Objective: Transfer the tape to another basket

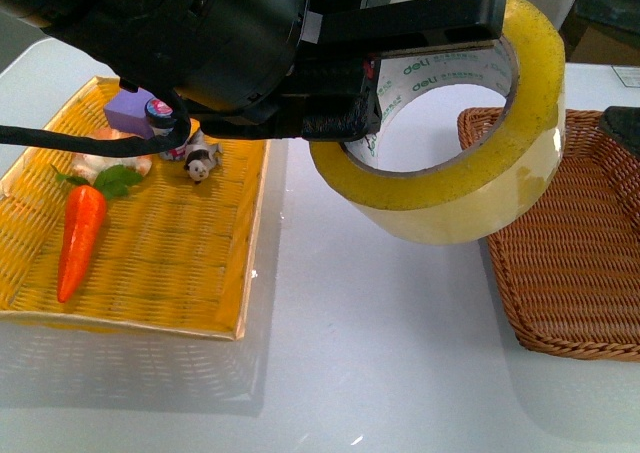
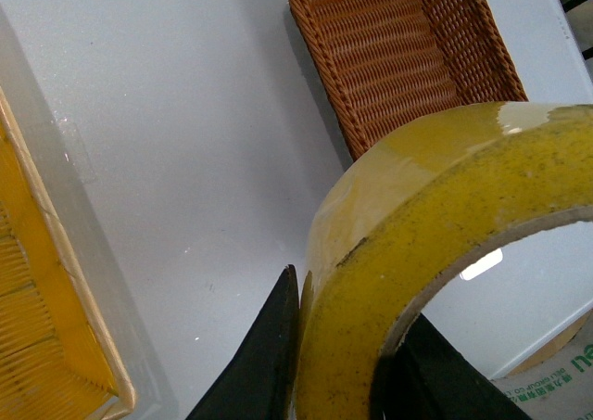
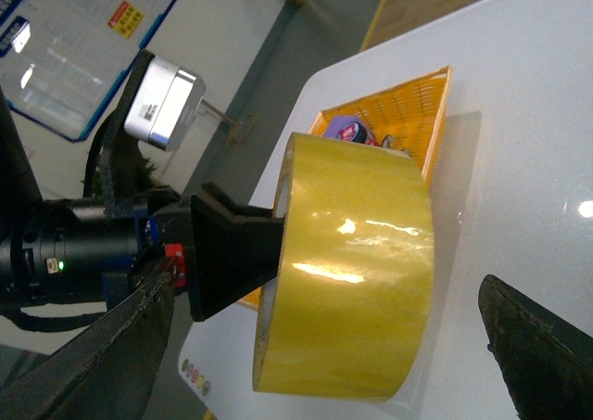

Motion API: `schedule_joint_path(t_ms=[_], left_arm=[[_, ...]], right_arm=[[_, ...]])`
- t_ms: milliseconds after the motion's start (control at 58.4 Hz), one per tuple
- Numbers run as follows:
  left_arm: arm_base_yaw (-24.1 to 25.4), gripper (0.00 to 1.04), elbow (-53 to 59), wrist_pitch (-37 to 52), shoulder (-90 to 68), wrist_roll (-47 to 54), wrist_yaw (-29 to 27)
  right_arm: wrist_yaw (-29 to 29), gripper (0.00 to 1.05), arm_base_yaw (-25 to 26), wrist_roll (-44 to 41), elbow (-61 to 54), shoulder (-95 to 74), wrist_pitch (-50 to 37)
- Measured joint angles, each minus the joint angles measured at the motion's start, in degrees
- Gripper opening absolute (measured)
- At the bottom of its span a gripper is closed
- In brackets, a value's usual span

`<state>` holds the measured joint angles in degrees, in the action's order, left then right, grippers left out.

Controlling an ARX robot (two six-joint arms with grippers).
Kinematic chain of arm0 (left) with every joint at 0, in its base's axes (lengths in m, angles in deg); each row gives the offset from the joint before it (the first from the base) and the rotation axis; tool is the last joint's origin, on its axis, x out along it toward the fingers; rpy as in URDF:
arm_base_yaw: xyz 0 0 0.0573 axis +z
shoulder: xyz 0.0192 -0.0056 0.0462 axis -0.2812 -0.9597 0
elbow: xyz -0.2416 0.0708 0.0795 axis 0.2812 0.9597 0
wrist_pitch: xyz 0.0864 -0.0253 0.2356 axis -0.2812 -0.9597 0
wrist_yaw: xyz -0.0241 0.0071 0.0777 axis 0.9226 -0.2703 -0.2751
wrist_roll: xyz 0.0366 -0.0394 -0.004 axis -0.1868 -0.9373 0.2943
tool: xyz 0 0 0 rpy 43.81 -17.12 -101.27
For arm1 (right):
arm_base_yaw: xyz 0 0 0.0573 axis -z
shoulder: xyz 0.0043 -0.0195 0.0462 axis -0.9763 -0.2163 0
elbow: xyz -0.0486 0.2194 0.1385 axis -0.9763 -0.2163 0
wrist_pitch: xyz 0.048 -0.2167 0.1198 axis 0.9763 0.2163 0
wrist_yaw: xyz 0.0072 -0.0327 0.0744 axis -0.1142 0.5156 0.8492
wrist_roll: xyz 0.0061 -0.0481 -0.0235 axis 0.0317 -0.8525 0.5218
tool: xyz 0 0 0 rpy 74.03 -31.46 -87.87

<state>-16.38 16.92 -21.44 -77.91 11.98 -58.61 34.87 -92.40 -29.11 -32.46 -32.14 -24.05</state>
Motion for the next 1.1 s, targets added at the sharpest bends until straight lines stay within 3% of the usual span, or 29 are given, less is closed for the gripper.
schedule_joint_path(t_ms=[291,840,1097], left_arm=[[-0.1,0.15,-0.2,-0.1,-0.3,0.0,0.0],[-0.1,0.15,-0.5,-0.4,-0.3,-2.3,3.0],[-0.1,0.15,-0.6,-0.9,-0.3,-2.4,3.0]], right_arm=[[-0.3,0.96,-3.1,0.7,-0.2,-4.6,0.3],[-0.7,0.95,-3.2,0.7,0.5,-8.3,-2.6],[-0.5,0.61,-2.6,0.4,1.5,-8.8,-4.0]])
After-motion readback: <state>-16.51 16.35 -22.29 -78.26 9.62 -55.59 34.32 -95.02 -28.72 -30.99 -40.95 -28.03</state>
